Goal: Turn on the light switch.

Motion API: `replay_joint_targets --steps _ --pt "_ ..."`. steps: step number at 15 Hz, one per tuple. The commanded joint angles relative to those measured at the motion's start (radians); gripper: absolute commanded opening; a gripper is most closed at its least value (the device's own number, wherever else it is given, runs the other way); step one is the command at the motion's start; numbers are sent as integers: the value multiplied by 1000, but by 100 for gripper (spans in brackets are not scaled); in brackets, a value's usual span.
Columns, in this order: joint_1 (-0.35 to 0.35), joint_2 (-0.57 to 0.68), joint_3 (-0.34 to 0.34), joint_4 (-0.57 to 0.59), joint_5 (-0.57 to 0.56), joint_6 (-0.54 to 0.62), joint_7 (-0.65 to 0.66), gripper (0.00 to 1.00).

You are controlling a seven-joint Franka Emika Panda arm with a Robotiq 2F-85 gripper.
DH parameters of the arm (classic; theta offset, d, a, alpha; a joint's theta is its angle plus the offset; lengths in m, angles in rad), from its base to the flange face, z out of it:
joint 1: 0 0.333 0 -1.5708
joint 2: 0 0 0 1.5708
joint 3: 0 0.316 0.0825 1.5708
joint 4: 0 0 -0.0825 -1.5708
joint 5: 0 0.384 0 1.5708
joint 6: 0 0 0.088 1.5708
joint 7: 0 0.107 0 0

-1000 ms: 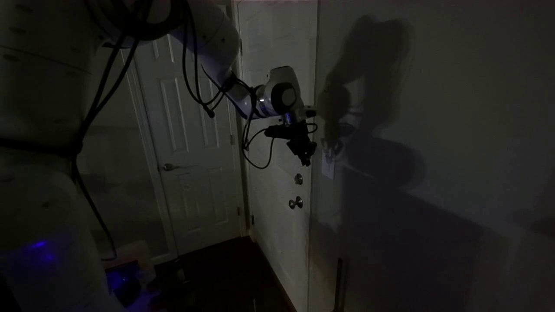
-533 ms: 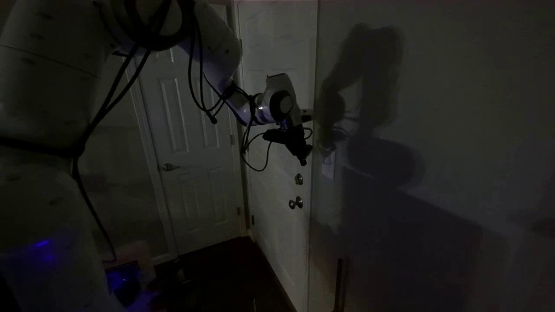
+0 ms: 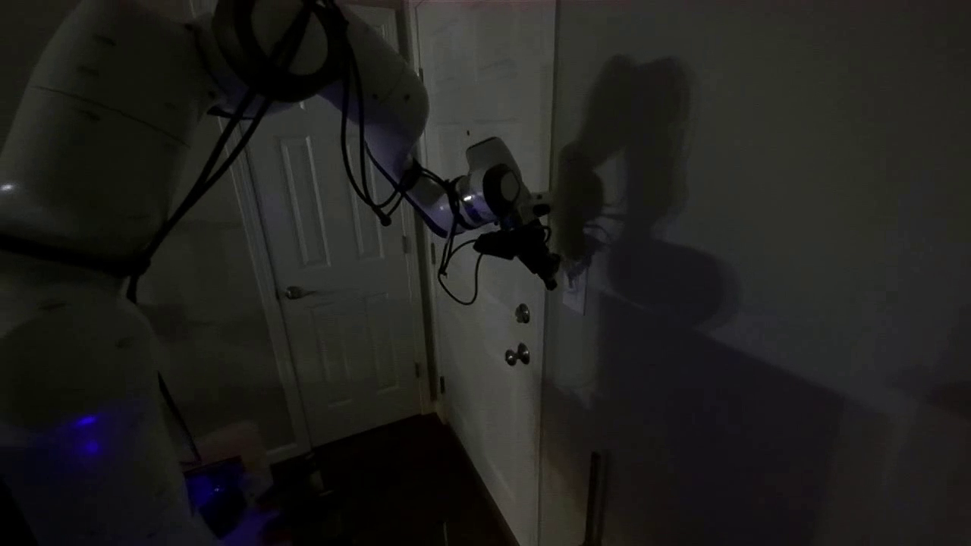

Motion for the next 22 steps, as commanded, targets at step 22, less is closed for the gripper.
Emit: replay_joint_targets --steps 22 --pt "280 172 -374 98 -421 172 694 1"
